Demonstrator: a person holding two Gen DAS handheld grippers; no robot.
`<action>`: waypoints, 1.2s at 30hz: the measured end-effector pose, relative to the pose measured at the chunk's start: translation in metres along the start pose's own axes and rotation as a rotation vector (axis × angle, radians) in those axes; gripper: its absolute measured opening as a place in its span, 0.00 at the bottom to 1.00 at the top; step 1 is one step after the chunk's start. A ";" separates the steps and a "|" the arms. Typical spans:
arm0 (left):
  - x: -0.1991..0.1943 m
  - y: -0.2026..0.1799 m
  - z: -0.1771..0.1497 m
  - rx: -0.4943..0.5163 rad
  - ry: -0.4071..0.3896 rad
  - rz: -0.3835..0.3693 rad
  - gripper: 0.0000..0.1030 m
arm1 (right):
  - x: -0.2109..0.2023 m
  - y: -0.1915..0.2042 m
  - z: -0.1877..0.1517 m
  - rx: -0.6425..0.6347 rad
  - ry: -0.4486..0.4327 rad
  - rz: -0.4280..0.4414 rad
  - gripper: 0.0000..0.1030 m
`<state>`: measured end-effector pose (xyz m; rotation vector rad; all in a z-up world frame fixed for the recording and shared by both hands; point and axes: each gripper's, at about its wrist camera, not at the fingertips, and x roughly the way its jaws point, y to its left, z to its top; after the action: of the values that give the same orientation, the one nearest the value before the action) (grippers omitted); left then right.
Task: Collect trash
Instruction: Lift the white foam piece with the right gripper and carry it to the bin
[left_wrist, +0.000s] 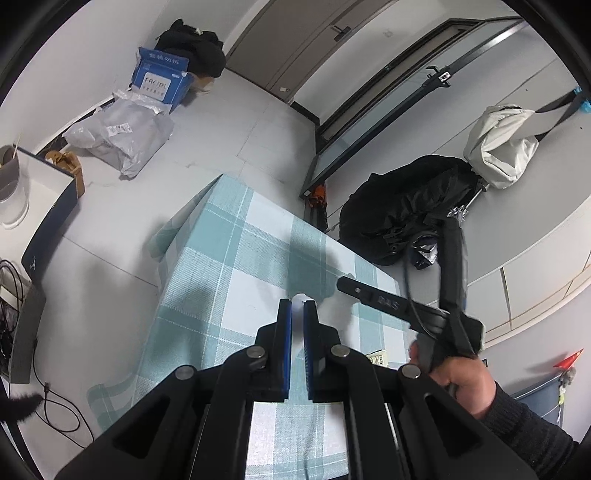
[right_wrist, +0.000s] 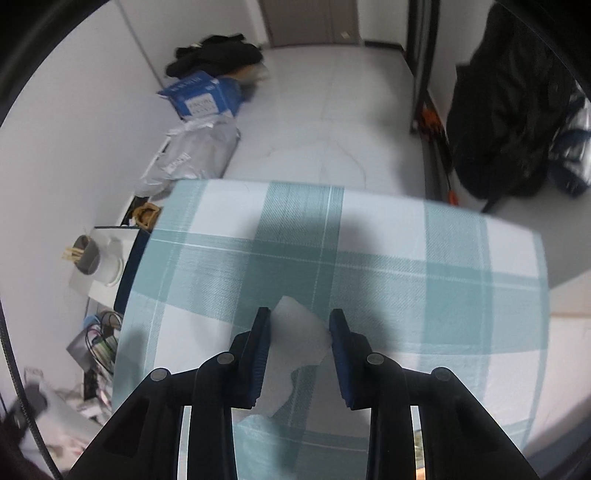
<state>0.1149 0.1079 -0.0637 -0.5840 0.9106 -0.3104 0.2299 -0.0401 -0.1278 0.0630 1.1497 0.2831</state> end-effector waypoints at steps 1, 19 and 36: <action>-0.001 0.000 0.000 0.005 -0.002 -0.001 0.02 | -0.004 0.001 -0.001 -0.010 -0.014 0.008 0.29; -0.004 -0.055 -0.020 0.130 -0.055 0.071 0.02 | -0.120 -0.027 -0.058 -0.121 -0.310 0.033 0.29; -0.062 -0.216 -0.044 0.409 -0.140 -0.030 0.02 | -0.287 -0.124 -0.114 0.040 -0.591 0.026 0.29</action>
<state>0.0405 -0.0509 0.0844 -0.2381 0.6786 -0.4627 0.0413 -0.2431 0.0569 0.1841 0.5676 0.2418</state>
